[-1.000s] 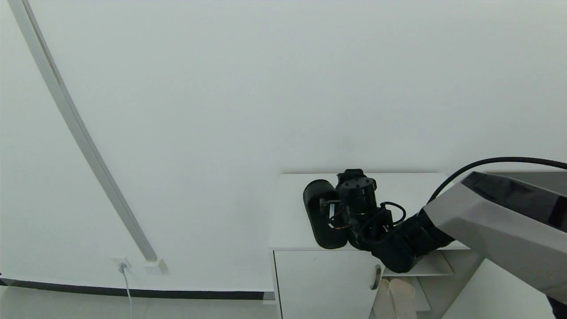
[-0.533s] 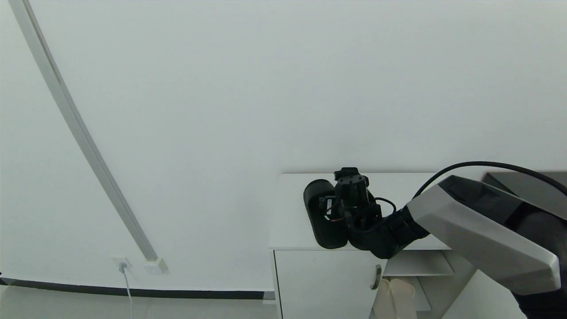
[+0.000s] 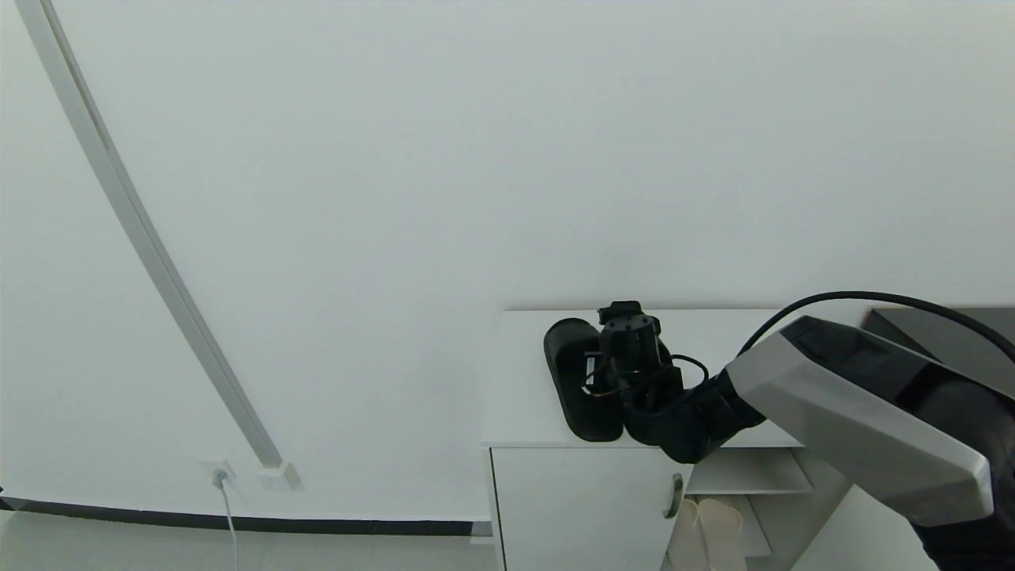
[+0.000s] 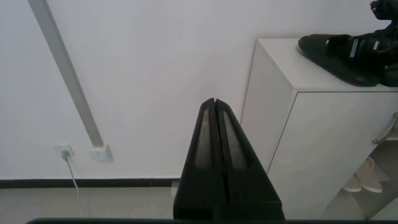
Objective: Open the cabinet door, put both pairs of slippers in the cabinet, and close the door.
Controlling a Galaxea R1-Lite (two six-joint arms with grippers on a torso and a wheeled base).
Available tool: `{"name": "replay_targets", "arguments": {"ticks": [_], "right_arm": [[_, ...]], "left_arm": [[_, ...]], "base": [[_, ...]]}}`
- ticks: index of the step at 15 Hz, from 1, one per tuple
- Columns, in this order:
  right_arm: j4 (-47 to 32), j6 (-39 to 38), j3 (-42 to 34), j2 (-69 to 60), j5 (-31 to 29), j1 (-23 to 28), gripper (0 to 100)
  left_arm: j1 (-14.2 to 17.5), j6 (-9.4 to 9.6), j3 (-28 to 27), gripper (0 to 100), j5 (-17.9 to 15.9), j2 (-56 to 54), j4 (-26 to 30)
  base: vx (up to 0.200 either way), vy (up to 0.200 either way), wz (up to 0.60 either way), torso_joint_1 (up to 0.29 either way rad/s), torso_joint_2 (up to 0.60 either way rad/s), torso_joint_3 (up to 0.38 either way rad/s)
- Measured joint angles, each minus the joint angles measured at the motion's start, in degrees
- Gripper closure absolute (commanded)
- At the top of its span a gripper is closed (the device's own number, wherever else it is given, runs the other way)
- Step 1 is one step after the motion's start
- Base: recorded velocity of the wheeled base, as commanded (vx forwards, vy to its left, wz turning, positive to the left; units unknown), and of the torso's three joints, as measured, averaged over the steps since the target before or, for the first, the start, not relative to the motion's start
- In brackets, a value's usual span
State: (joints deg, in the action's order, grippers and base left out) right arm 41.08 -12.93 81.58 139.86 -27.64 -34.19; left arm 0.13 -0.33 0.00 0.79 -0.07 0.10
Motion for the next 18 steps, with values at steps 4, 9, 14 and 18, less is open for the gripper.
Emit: {"name": "replay_targets", "arguments": {"ticks": [4, 9, 14, 18], "right_arm": [[-0.09, 0.02, -1.82, -2.40, 0.20, 0.33, 100], [0.02, -0.06, -17.27, -16.41, 2.66, -1.91, 100], [2.73, 0.07, -39.63, -35.18, 8.12, -7.73, 100], [3.75, 0.73, -49.08, -44.43, 13.19, -11.58, 100]], "left_arm": [[0.05, 0.06, 0.00, 100, -0.01, 0.00, 0.00], [0.00, 0.20, 0.00, 100, -0.01, 0.00, 0.00], [0.00, 0.04, 0.00, 100, -0.04, 0.00, 0.00], [0.00, -0.02, 0.00, 100, -0.20, 0.00, 0.00]], "base": [[0.000, 0.000, 0.00, 0.000, 0.00, 0.000], [0.000, 0.000, 0.00, 0.000, 0.00, 0.000], [0.000, 0.000, 0.00, 0.000, 0.00, 0.000], [0.000, 0.000, 0.00, 0.000, 0.00, 0.000]]}}
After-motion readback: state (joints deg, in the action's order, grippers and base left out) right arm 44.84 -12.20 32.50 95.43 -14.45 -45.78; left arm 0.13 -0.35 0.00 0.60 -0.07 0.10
